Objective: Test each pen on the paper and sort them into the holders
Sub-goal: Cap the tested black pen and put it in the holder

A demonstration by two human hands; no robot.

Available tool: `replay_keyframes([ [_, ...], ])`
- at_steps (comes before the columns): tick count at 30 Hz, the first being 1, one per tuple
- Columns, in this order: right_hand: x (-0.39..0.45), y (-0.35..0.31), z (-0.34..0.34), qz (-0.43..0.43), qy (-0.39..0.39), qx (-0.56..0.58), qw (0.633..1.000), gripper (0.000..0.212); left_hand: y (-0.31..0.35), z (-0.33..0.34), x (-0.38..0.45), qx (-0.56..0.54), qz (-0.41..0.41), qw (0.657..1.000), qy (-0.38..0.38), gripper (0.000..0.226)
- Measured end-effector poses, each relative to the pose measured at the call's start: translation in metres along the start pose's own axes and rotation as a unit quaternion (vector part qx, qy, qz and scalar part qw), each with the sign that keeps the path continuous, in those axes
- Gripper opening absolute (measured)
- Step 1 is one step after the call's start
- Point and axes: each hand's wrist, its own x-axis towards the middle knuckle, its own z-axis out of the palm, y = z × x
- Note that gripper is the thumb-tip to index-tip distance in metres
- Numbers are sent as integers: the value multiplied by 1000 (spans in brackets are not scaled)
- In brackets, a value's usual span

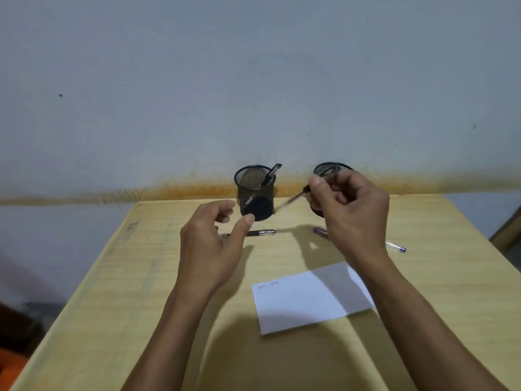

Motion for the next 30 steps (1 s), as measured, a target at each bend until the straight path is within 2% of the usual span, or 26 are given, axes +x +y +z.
replay_keyframes([
  [5, 44, 7, 30, 59, 30, 94, 993, 21, -17, 26, 51, 27, -34, 999, -21, 59],
  [9, 61, 26, 55, 57, 20, 33, 998, 16, -26, 45, 77, 36, -40, 997, -54, 75],
  [12, 65, 44, 67, 52, -4, -23, 998, 16, -30, 56, 87, 42, -35, 996, -66, 75],
  [18, 64, 59, 77, 51, -6, -95, 994, 23, -38, 64, 93, 51, -40, 996, -68, 73],
  [30, 61, 66, 86, 84, -22, -113, 990, 21, -42, 64, 94, 54, -36, 996, -67, 71],
])
